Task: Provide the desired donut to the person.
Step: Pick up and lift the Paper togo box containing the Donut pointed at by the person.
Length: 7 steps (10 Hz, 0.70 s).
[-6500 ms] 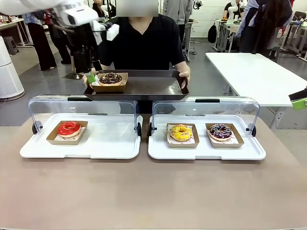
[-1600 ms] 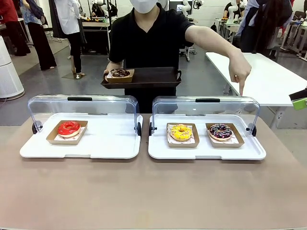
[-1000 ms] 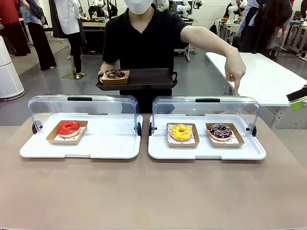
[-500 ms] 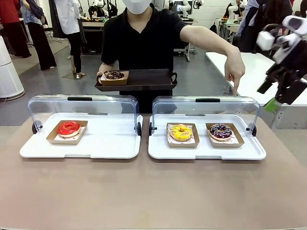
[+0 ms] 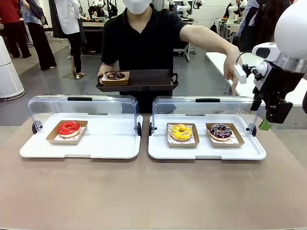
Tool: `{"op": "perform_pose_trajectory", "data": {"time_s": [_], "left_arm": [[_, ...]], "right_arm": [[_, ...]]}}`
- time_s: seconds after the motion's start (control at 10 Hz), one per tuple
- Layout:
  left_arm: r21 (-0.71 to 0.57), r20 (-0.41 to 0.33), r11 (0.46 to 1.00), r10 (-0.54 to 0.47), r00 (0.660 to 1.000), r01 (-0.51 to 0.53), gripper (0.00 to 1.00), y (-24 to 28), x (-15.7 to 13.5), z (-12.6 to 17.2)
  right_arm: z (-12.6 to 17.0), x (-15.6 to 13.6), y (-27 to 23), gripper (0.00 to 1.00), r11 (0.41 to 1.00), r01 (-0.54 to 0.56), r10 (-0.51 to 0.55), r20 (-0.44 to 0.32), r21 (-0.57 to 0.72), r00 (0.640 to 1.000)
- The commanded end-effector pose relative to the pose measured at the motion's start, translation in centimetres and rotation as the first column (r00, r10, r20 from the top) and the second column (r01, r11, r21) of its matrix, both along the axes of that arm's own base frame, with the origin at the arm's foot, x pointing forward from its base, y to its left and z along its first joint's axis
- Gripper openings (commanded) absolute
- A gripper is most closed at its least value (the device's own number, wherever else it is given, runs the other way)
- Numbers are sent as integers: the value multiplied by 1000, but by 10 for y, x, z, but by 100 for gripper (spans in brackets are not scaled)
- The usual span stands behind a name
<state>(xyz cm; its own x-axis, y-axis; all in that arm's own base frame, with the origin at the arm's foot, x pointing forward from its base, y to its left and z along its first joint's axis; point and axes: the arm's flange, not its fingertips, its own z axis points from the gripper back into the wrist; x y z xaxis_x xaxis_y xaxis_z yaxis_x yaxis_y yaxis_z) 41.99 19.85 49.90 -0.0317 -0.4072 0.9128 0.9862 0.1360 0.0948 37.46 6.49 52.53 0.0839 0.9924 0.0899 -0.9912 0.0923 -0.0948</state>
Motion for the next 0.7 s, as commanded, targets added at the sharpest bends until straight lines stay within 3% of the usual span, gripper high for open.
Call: {"op": "perform_pose_trajectory", "data": {"time_s": [0.0,0.1,0.6], "left_arm": [[-1,4,1000,2,1000,-2,100,1,-1,1],[-1,4,1000,2,1000,-2,100,1,-1,1],[-1,4,1000,2,1000,-2,100,1,-1,1]], "right_arm": [[0,0,-7,100,996,63,-63,1,70,998],[0,0,0,100,1000,0,0,0,0,1000],[0,0,0,100,1000,0,0,0,0,1000]]}}
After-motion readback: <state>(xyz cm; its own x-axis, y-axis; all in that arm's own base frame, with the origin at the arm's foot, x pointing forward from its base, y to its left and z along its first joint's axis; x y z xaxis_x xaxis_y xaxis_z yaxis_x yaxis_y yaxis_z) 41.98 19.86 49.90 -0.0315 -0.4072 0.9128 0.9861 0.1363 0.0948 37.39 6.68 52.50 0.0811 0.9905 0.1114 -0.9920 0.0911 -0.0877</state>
